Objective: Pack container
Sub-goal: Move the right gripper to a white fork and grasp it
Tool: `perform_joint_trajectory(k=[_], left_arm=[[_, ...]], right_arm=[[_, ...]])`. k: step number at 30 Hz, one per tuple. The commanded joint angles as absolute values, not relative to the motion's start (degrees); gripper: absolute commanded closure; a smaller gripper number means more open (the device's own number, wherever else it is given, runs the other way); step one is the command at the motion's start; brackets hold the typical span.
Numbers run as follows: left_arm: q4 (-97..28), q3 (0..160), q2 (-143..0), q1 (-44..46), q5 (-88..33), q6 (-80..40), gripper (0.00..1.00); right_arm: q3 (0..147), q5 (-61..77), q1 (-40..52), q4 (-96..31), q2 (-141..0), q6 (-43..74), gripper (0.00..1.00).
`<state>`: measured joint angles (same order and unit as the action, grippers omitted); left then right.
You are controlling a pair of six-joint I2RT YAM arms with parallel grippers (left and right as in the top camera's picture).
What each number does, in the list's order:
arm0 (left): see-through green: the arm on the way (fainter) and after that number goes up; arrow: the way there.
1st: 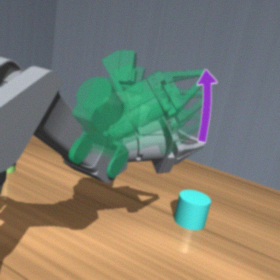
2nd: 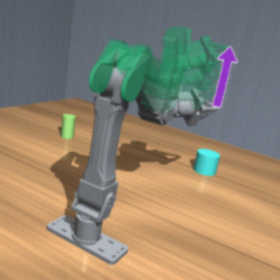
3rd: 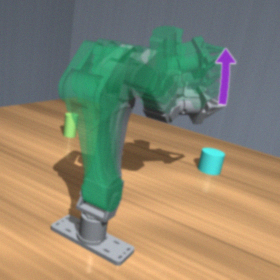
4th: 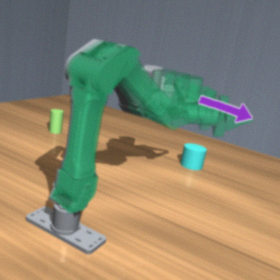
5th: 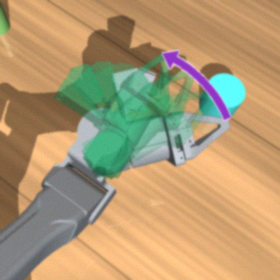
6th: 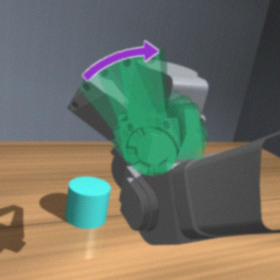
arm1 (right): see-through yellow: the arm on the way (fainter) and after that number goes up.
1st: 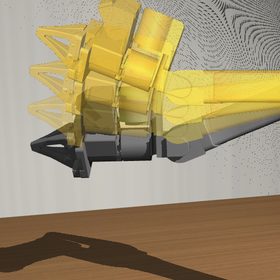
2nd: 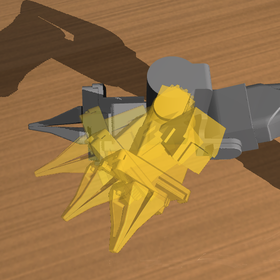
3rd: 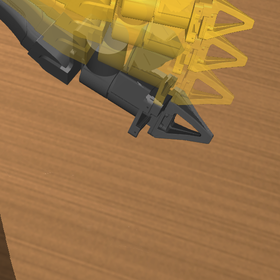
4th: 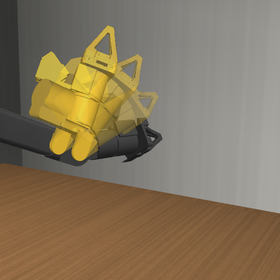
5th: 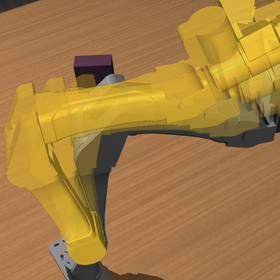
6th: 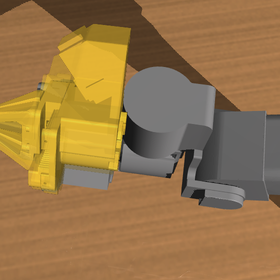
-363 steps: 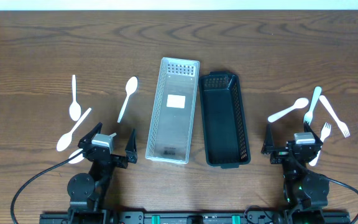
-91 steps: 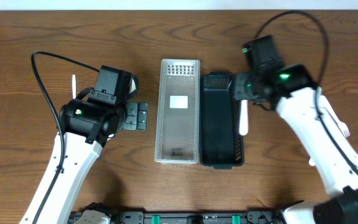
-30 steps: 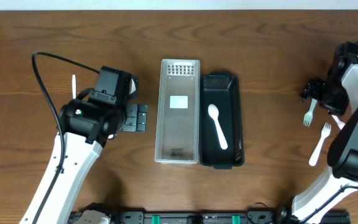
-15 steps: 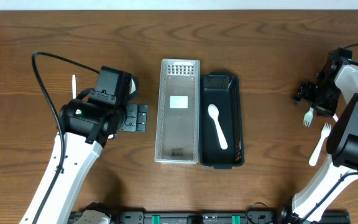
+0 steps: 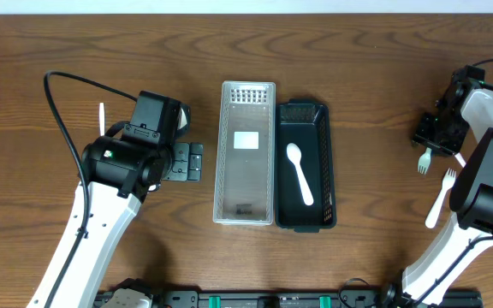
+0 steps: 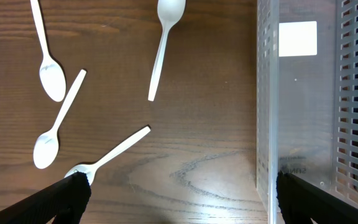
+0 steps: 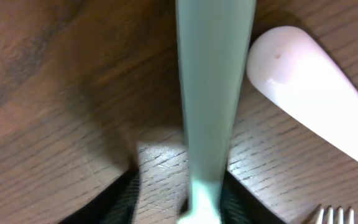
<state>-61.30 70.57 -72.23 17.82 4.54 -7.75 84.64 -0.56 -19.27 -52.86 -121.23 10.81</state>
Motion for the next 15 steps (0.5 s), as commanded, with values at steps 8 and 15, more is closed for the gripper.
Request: perform_joint_trajectory(k=[8,15], left_arm=[[-61.5,71.3,-72.3,17.6,5.2,-8.4,0.02],[-61.5,71.3,-72.3,17.6,5.2,-8.4,0.02]], right_arm=[[84.5,0.3,-19.5,-52.9,-122.9,10.6,0.71],[84.5,0.3,-19.5,-52.9,-122.9,10.6,0.87]])
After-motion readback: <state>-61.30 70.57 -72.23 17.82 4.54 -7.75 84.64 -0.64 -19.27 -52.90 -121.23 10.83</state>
